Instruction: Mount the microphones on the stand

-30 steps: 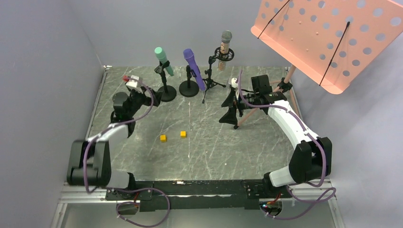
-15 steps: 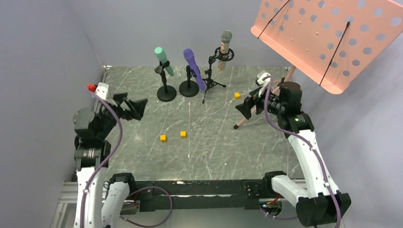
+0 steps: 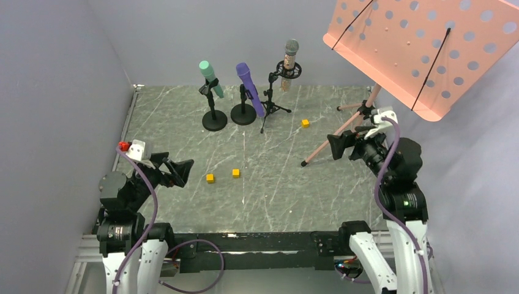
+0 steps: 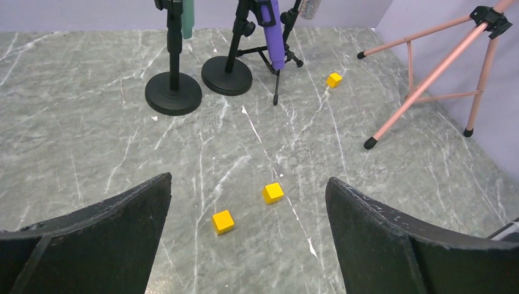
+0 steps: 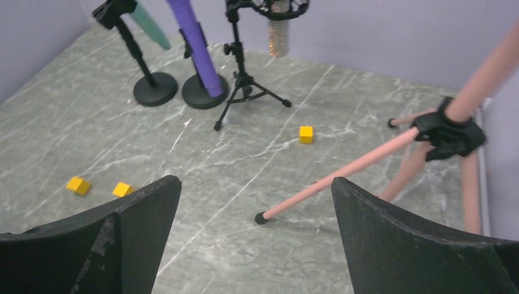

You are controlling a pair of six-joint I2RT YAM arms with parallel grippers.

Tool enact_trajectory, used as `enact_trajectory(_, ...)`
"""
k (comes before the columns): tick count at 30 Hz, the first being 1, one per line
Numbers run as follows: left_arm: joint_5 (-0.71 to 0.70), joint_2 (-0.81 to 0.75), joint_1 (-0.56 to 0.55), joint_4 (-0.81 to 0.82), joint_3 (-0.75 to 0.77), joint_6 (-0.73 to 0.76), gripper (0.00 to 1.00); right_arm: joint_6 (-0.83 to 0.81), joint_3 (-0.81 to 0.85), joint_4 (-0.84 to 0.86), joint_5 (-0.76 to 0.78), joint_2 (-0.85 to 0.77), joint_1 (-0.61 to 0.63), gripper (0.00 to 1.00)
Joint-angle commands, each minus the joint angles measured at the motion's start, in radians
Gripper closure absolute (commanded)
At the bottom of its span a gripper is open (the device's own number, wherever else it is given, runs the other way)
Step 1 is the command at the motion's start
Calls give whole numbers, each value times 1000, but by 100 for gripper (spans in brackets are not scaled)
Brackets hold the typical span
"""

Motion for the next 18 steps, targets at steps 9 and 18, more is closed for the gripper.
enact_trajectory(9,-26,-40,2,-64,3,-29,1,25,-38,-59,14,-76,-83,0)
enact_trajectory(18,-58,-36,2,-84,18,8,1,-13,-29,-55,-59,-52,-143,0)
